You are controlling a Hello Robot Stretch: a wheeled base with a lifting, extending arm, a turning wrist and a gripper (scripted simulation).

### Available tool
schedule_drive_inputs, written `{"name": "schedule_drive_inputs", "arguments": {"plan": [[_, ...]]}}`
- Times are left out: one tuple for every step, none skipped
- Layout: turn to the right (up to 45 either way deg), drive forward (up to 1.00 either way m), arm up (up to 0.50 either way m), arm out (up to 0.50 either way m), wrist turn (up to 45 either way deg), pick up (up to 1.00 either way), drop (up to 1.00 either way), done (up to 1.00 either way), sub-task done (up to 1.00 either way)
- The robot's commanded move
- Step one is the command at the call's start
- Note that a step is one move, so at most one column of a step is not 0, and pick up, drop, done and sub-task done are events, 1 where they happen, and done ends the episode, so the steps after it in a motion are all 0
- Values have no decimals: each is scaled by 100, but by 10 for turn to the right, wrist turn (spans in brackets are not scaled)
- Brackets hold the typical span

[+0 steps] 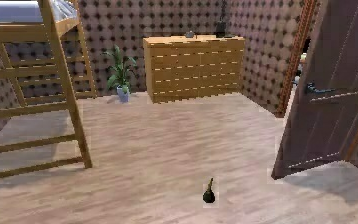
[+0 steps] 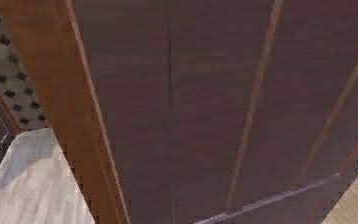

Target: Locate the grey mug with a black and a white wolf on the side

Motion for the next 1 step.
{"name": "schedule_drive_inputs", "arguments": {"plan": [[-60, 0, 0, 0, 0, 0, 0, 0, 0]]}}
